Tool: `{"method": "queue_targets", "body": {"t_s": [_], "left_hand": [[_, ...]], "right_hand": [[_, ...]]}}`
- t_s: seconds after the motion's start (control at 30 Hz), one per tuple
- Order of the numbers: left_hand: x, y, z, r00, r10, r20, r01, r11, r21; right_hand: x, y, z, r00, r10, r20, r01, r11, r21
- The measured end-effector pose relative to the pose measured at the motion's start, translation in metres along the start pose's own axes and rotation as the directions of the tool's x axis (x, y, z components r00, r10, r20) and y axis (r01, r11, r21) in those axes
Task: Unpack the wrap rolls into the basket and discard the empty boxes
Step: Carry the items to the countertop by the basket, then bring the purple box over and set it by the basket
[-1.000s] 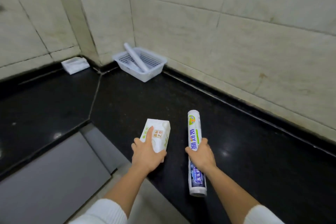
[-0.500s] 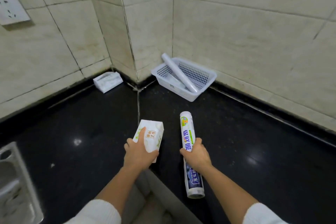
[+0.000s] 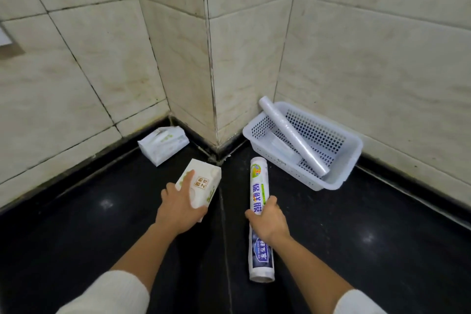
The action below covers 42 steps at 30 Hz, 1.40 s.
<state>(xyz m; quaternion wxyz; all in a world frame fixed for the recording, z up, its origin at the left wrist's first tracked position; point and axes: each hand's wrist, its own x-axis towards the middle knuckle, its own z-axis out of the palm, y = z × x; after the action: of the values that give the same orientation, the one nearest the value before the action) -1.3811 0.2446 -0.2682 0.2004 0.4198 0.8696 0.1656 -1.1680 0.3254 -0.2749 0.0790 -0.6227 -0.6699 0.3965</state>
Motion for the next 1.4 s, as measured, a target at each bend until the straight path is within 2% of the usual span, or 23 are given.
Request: {"method": "queue_targets", "body": {"t_s": [0.23, 0.4, 0.53, 0.63, 0.73, 0.87, 1.03, 1.2, 1.4], "left_hand": [[0.084, -0.042, -0.033, 0.989, 0.139, 0.045, -0.143, 0.984, 0.106], [0.103, -0.054, -0.031, 0.988, 0.09, 0.123, -0.102, 0.99, 0.096], [0.092, -0.045, -0.026, 0.993, 0.114, 0.012, -0.113, 0.969, 0.222], [0.072, -0.02, -0.014, 0.975, 0.198, -0.098, -0.18, 0.969, 0.169], [0.043, 0.017, 0.009, 0.941, 0.319, -0.113, -0.311, 0.947, 0.087], [-0.012, 0.079, 0.054, 0.882, 0.469, -0.044, -0.468, 0.883, 0.026], [-0.111, 0.157, 0.12, 0.758, 0.634, 0.153, -0.641, 0.768, -0.005], [-0.234, 0.22, 0.187, 0.648, 0.702, 0.295, -0.728, 0.685, -0.03], [-0.416, 0.281, 0.27, 0.54, 0.706, 0.458, -0.771, 0.633, -0.066]], "right_hand": [[0.017, -0.035, 0.045, 0.994, 0.09, -0.055, -0.09, 0.996, 0.001], [0.023, -0.045, 0.059, 0.989, 0.132, -0.072, -0.137, 0.988, -0.066], [0.021, -0.047, 0.06, 0.985, 0.154, -0.074, -0.16, 0.984, -0.076], [0.014, -0.042, 0.047, 0.984, 0.138, -0.108, -0.141, 0.99, -0.014], [-0.001, -0.02, 0.02, 0.977, 0.107, -0.185, -0.1, 0.994, 0.043], [-0.044, 0.038, -0.027, 0.95, 0.176, -0.258, -0.155, 0.983, 0.099], [-0.129, 0.139, -0.088, 0.882, 0.317, -0.347, -0.276, 0.947, 0.165], [-0.233, 0.25, -0.135, 0.793, 0.447, -0.413, -0.377, 0.893, 0.244], [-0.383, 0.394, -0.176, 0.688, 0.587, -0.427, -0.491, 0.809, 0.321]]}}
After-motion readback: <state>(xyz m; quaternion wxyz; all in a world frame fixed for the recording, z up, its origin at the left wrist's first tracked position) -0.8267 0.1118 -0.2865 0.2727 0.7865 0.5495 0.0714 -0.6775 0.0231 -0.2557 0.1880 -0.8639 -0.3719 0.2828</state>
